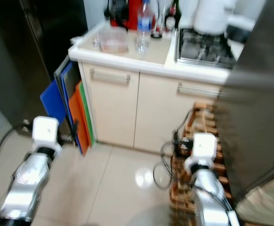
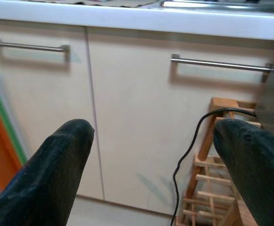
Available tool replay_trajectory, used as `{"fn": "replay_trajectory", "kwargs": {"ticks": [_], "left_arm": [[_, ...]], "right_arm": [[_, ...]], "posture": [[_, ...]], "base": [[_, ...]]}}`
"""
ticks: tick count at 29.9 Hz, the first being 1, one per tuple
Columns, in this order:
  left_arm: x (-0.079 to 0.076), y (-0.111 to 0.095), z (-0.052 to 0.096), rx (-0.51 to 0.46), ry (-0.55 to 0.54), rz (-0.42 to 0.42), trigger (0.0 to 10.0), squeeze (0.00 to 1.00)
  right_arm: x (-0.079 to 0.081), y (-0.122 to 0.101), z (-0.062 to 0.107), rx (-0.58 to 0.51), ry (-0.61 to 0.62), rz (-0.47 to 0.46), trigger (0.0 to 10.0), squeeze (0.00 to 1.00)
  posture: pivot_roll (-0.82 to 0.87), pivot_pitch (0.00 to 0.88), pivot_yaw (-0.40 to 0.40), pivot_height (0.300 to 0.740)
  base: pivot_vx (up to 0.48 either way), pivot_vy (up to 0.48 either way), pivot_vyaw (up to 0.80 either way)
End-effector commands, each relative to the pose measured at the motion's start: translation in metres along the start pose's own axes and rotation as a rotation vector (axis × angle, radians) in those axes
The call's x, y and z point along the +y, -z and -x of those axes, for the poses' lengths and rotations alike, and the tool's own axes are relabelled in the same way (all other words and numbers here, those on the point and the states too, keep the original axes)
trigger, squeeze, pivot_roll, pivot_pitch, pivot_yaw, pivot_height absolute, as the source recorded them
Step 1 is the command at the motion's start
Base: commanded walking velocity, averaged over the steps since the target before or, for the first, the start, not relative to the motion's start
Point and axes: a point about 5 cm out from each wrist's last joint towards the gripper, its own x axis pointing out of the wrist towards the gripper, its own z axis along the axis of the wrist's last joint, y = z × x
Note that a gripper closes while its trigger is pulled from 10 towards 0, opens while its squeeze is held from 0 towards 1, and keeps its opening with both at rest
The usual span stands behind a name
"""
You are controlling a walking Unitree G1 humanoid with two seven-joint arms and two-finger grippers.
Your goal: Restocking fridge
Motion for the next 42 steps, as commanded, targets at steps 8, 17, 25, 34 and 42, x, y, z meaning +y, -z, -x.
{"fn": "replay_trajectory", "kwargs": {"ticks": [8, 17, 25, 34, 42], "left_arm": [[-0.016, -0.010, -0.009, -0.034, 0.055, -0.014, 10.0, 0.00], [-0.017, -0.017, -0.019, -0.049, 0.065, -0.061, 10.0, 0.00], [-0.020, -0.020, -0.023, -0.054, 0.088, -0.075, 10.0, 0.00], [-0.026, -0.017, -0.027, -0.022, 0.111, -0.084, 10.0, 0.00], [-0.032, -0.020, -0.025, -0.049, 0.126, -0.062, 10.0, 0.00]], "right_arm": [[-0.011, 0.003, -0.002, -0.006, 0.038, 0.021, 10.0, 0.00], [-0.005, -0.001, -0.008, -0.027, 0.012, 0.043, 10.0, 0.00], [0.002, -0.006, -0.009, -0.046, 0.007, 0.041, 10.0, 0.00], [0.003, -0.009, -0.015, -0.041, 0.020, 0.049, 10.0, 0.00], [0.002, -0.011, -0.016, -0.038, 0.032, 0.064, 10.0, 0.00]], "posture": [[0.06, 0.000, -0.010, 0.740], [0.05, 0.000, -0.007, 0.740], [0.06, 0.000, -0.006, 0.740], [0.05, 0.000, -0.005, 0.740], [0.05, 0.002, -0.005, 0.740]], "base": [[0.411, 0.248, 0.00], [0.410, 0.250, 0.00], [0.462, 0.031, 0.00], [0.267, 0.000, -0.35], [0.000, 0.000, 0.00]]}}
